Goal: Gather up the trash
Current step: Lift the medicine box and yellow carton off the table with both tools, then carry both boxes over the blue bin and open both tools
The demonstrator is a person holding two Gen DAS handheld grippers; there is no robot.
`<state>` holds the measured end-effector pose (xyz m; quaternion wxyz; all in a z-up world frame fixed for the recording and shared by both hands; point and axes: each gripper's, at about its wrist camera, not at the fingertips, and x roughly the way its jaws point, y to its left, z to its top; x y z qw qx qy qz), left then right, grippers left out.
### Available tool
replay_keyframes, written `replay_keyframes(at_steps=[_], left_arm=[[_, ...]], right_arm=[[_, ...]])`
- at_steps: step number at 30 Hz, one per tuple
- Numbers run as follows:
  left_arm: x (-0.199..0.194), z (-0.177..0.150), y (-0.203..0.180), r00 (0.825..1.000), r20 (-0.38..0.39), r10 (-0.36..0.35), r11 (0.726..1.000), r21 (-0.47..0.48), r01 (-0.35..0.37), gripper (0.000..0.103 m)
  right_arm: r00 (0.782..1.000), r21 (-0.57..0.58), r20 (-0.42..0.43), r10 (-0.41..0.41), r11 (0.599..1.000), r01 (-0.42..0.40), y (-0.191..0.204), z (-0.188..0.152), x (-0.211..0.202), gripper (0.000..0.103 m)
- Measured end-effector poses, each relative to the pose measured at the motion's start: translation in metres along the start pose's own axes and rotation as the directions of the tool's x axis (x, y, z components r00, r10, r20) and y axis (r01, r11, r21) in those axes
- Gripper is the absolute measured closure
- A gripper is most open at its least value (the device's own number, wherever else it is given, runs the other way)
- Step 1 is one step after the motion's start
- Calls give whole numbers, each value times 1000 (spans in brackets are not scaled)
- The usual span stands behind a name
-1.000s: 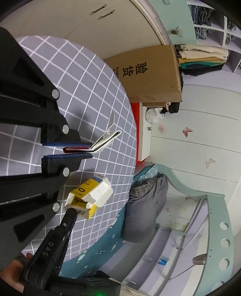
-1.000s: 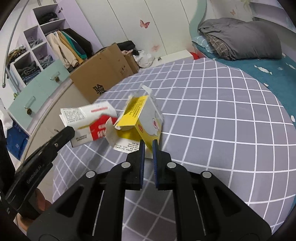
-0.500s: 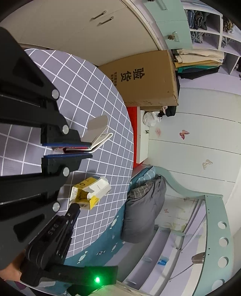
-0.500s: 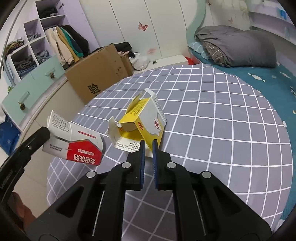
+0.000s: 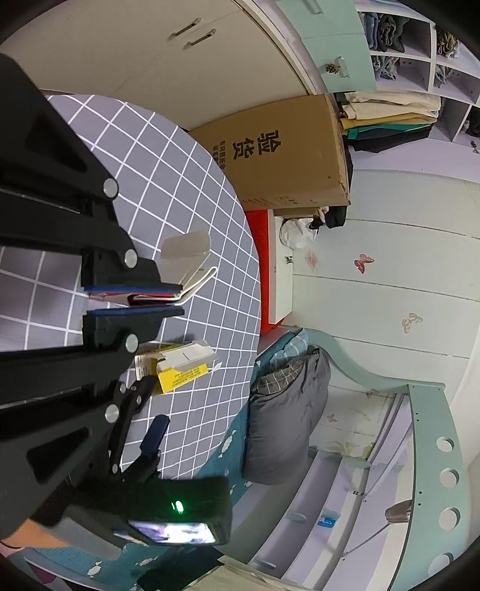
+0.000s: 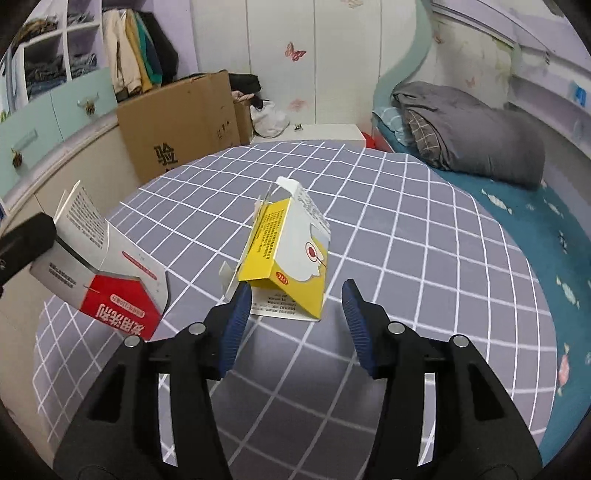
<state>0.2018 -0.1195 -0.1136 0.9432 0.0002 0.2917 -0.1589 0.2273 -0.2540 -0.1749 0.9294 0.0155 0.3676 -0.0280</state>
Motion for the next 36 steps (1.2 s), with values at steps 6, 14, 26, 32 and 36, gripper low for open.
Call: replay_keyframes(at_steps=[6, 14, 26, 32, 36], left_arm=[[10, 6, 3, 1000, -3, -15, 1000, -11, 14, 97], [13, 11, 12, 1000, 9, -8, 999, -44, 8, 97], [-44, 13, 73, 996, 81, 30, 988, -152, -18, 98], [-87, 4, 128, 988, 111, 104, 974, -211, -79, 98], [-113, -7, 167, 981, 109, 162, 960, -248, -131, 98]], right_arm=[[997, -105, -8, -74, 992, 73, 8, 8, 15, 52], [1000, -76, 25, -7, 997, 9, 0, 16, 9, 99], [967, -69, 105, 233, 972, -227, 58, 38, -61, 99], [936, -148, 105, 336, 936, -319, 131, 42, -86, 99], [915, -196, 82, 396, 906, -375, 179, 40, -92, 99]])
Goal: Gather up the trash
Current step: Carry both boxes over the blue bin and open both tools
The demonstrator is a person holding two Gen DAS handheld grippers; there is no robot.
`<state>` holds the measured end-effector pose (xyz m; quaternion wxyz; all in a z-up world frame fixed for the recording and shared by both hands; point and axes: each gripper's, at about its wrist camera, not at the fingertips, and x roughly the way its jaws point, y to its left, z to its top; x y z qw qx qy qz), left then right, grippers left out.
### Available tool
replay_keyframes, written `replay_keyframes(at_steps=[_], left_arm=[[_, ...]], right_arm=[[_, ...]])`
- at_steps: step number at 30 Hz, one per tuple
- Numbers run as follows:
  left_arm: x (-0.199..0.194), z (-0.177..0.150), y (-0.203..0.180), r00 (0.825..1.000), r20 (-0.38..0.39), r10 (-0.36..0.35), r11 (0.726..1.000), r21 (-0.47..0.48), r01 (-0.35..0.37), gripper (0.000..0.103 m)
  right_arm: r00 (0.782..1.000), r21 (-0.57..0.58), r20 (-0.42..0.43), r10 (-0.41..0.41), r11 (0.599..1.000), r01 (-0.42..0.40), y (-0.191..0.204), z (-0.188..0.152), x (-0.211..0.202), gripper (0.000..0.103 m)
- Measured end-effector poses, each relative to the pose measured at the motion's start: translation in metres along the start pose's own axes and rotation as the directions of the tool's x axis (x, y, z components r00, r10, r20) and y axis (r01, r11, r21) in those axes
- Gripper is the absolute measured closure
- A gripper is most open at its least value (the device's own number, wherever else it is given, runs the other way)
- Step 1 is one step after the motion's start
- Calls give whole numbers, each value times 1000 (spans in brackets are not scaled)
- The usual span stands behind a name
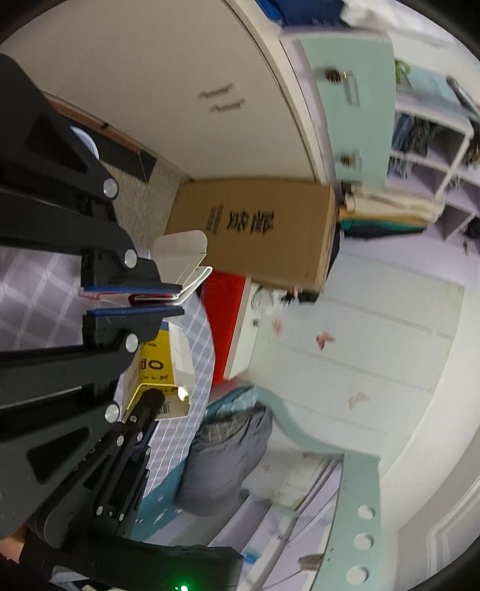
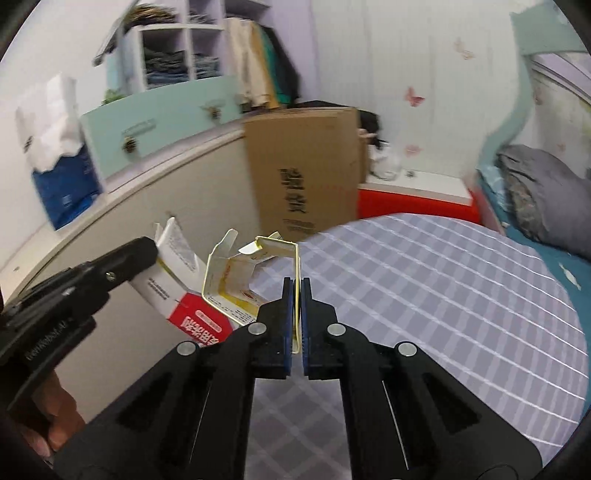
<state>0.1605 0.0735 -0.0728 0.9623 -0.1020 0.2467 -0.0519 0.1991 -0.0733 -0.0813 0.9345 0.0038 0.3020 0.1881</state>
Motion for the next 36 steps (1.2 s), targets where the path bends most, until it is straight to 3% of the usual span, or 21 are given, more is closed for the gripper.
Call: replay_keyframes(at_steps=[6, 16, 26, 29, 31, 32, 36], left_arm=[[-16, -4, 68, 995, -6, 104, 993, -46, -104, 98], [-3, -23, 172, 970, -98, 223, 964, -129, -234, 98], [66, -29, 219, 944, -212, 251, 953, -114, -280, 96], [91, -31, 228, 937, -270, 223, 960, -106, -259, 94], [106, -35, 233, 919, -307, 247, 954, -89, -286, 69], [110, -37, 235, 915, -319, 246, 954, -89, -288, 48], [116, -47, 241, 898, -341, 278, 942, -85, -324, 45]], right_arm=[[995, -68, -45, 94, 993, -96, 77, 4, 28, 99], [976, -123, -143, 166, 975, -184, 154, -9, 89, 99], [959, -59, -229, 169, 980, -187, 159, -19, 153, 99], [958, -47, -241, 157, 984, -173, 154, -19, 166, 99], [955, -34, -251, 159, 984, -172, 149, -21, 173, 99], [954, -31, -256, 157, 985, -171, 148, -22, 176, 99], [949, -23, -274, 158, 985, -171, 145, -25, 184, 99]])
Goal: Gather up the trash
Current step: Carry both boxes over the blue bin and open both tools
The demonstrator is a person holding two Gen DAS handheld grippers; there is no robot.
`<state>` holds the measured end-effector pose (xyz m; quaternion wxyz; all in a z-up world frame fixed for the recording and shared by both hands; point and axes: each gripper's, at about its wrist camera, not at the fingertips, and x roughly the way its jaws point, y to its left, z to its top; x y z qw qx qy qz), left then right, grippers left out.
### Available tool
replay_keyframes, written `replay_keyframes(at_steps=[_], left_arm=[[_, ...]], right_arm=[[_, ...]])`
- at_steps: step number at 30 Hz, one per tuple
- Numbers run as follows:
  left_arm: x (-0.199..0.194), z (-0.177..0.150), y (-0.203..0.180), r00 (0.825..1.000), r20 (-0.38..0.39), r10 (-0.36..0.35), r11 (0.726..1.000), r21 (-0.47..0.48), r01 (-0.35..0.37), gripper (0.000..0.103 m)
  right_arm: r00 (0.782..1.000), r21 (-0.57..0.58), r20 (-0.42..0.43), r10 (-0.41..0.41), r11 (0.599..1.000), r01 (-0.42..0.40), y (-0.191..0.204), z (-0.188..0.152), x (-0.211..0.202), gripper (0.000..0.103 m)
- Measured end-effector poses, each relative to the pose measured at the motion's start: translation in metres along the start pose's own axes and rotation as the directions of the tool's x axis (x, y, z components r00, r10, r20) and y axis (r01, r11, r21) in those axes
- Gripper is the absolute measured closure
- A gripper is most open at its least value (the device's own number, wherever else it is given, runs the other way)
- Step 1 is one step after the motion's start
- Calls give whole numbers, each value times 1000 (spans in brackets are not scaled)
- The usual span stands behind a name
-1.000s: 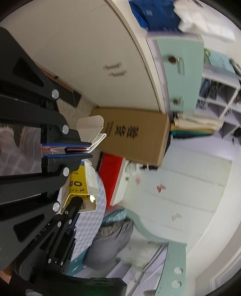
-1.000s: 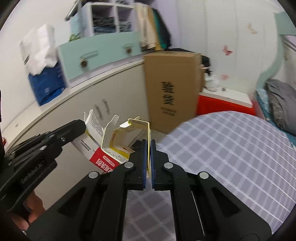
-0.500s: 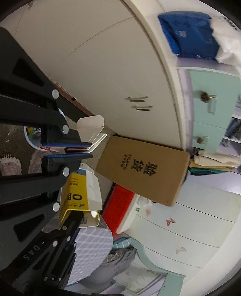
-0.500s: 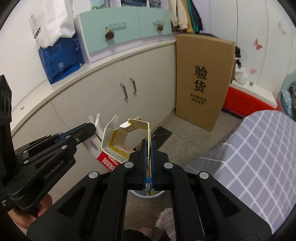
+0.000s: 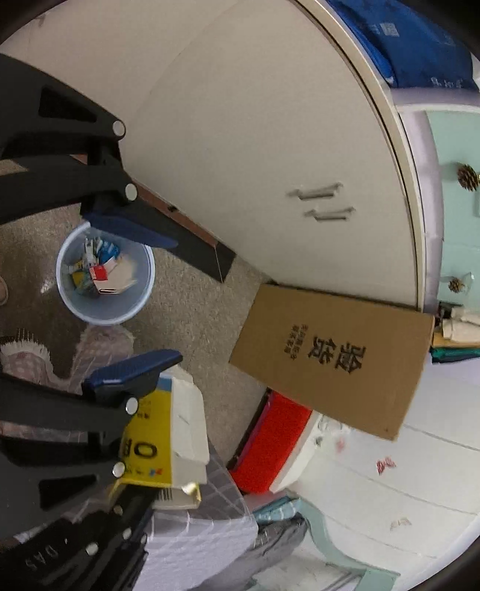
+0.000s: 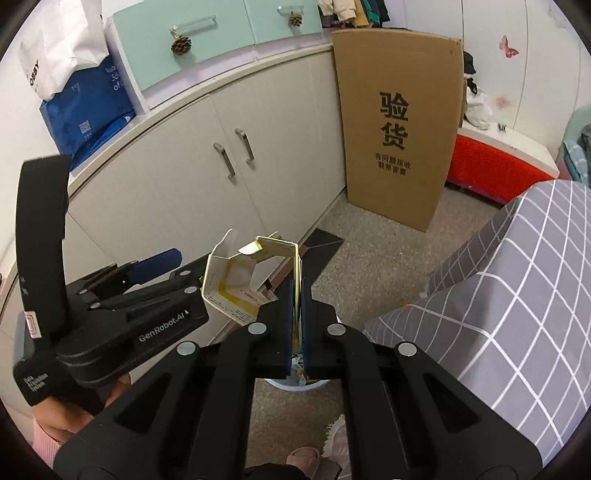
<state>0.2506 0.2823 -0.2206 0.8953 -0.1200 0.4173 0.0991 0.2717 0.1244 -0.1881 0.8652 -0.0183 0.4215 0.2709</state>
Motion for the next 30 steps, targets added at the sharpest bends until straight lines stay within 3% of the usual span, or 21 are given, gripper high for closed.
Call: replay_keyframes(at_steps=[15, 30], left_arm=[[-12, -17, 31, 997, -34, 63, 995, -81, -65, 30], [-14, -32, 68, 991, -70, 114, 983, -139, -123, 26]], right_arm=[[999, -15, -32, 33, 999, -33, 18, -3, 8, 99], [998, -46, -38, 58, 997, -60, 47, -2, 16, 99]])
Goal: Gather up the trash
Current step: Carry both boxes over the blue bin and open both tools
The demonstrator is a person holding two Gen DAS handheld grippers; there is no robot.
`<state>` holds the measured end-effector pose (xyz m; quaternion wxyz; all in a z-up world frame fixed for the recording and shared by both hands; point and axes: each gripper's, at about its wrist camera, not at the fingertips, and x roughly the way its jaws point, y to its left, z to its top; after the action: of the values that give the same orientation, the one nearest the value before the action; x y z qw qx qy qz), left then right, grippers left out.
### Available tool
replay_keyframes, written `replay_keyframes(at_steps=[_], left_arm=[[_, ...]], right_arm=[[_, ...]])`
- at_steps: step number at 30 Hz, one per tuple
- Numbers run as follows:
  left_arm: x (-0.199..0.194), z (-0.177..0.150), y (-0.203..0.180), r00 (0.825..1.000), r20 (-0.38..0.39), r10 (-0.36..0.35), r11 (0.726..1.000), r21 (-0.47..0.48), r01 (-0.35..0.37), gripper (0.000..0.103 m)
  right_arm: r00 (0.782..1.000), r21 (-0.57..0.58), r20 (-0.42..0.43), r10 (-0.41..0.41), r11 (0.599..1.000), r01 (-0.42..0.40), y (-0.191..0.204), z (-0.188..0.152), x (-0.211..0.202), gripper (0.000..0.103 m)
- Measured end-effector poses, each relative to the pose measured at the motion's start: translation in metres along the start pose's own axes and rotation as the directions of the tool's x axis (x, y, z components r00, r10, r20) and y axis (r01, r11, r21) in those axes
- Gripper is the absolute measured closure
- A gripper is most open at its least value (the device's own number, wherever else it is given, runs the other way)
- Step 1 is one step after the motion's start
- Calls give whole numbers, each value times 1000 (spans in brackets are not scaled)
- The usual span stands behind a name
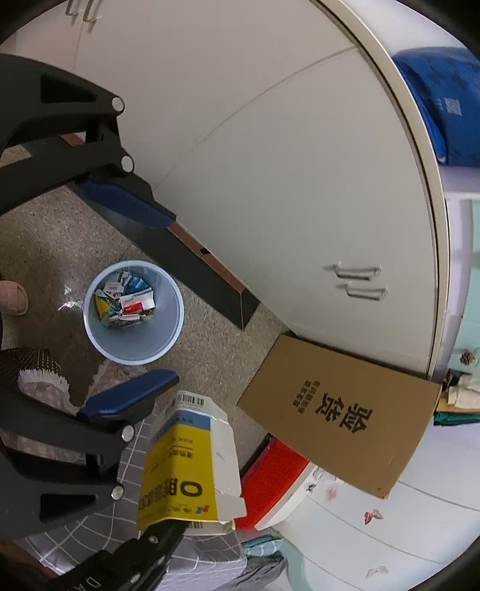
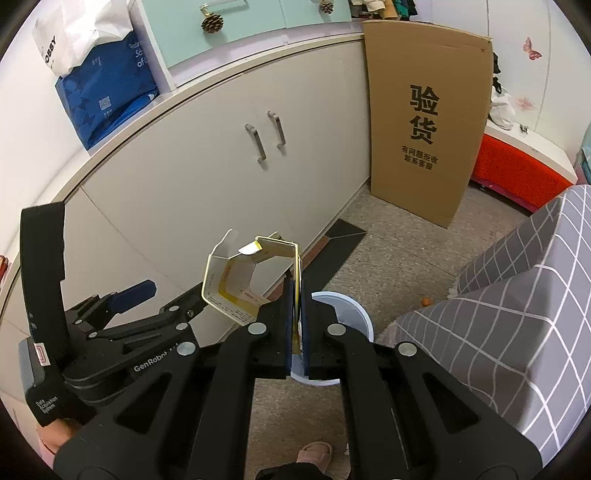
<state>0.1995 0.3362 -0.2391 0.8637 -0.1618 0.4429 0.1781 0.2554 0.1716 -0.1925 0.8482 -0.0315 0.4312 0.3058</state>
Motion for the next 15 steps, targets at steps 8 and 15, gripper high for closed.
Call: replay_keyframes(at_steps=[8, 15], left_arm=[[8, -5, 18, 1000, -24, 3, 1000, -30, -4, 25], [16, -8, 31, 999, -41, 1, 996, -90, -5, 26]], right_arm=[[1000, -6, -13, 4, 1000, -5, 9, 0, 12, 99], [1000, -6, -6, 8, 1000, -8, 9, 1, 25, 98]])
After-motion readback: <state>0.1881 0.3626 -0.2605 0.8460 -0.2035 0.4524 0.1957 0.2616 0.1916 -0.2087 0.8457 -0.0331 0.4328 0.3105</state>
